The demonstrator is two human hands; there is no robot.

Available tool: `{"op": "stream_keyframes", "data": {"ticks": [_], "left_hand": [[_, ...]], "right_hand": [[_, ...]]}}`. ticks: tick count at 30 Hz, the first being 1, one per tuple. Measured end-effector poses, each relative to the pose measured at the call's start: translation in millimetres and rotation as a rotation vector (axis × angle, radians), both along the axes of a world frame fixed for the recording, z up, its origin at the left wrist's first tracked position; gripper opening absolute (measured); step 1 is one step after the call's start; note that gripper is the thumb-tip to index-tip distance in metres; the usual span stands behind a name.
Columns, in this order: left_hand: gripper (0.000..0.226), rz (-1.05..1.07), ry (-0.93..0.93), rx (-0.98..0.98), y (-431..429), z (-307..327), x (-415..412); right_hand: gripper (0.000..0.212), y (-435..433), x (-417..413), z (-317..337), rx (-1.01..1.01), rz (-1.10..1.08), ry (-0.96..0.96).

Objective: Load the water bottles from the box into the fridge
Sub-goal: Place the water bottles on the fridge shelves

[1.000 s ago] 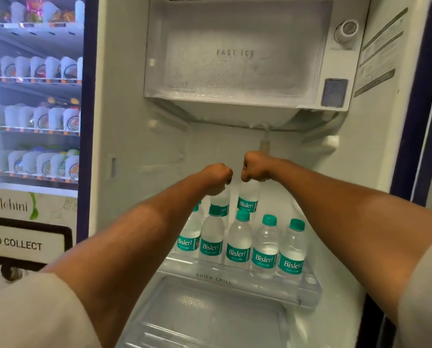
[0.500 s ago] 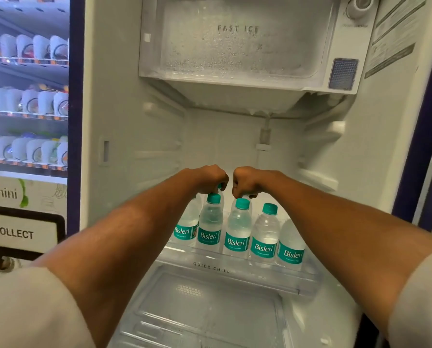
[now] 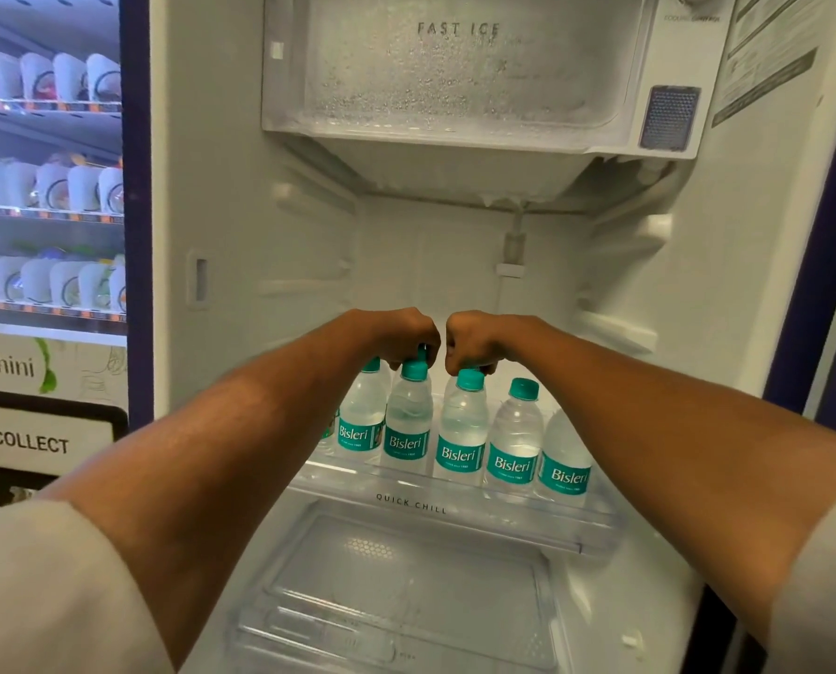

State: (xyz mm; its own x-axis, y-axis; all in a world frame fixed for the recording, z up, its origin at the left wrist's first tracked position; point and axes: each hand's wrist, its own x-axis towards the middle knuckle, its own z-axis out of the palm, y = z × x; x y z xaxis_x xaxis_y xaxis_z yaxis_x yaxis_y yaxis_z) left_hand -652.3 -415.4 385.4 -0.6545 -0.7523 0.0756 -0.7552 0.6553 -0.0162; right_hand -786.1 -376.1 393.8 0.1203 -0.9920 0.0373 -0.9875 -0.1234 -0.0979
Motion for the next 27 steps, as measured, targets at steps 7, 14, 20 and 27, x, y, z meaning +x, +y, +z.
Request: {"op": "stream_keyframes", "data": {"ticks": [7,14,20,27], "left_hand": [[0.026,-0.025,0.067,0.009,4,0,4],[0.029,-0.041,0.031,-0.088,2,-3,5],[0.029,-0.061,0.043,-0.091,0,-3,2],[0.027,-0.049,0.041,-0.039,-2,-1,-1]], "right_hand": [[0.021,1,9,-1,0.005,0.039,-0.032],[0.022,2,12,-5,-0.051,0.045,0.030],[0.019,4,7,-3,-0.028,0.036,-0.003],[0.020,6,5,-3,-0.008,0.034,-0.074]]}}
